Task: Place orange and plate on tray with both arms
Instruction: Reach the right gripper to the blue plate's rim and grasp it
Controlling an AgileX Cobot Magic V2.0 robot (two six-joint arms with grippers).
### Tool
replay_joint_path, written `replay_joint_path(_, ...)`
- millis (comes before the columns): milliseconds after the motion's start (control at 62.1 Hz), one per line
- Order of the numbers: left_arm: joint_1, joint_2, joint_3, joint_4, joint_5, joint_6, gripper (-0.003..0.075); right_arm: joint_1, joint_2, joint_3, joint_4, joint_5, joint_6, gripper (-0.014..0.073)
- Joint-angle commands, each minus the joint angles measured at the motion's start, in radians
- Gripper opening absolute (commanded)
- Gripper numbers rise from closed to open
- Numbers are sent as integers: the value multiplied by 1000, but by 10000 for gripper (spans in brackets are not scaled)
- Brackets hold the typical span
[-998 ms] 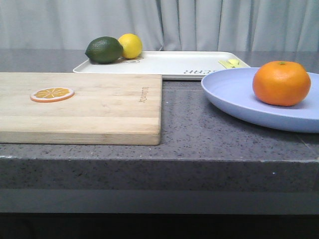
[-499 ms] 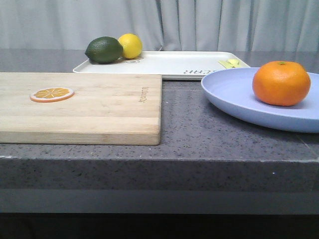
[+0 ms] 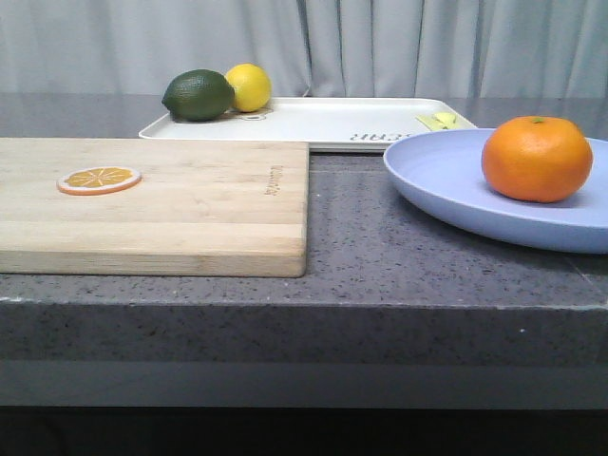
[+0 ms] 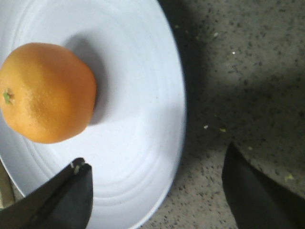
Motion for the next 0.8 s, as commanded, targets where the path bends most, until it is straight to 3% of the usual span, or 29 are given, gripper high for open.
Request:
replay_joint_path(0,2,1,-23,1,-69,-10,670,-6,14,-20,93,-14,-17,570)
replay_joint_path(306,2,1,-23,1,-76,-10,670,-4,83,-20,145,-42,-34,384)
replay_joint_path(467,2,1,-23,1,-87,-10,670,-4,85,-20,145,-67,-34,349)
replay_joint_path(644,2,1,-23,1,-91,-10,670,-4,85,-20,145,-76,-34,248)
replay_joint_path(789,2,1,-23,1,-91,-10,670,-4,85,-20,142,-89,-34,246)
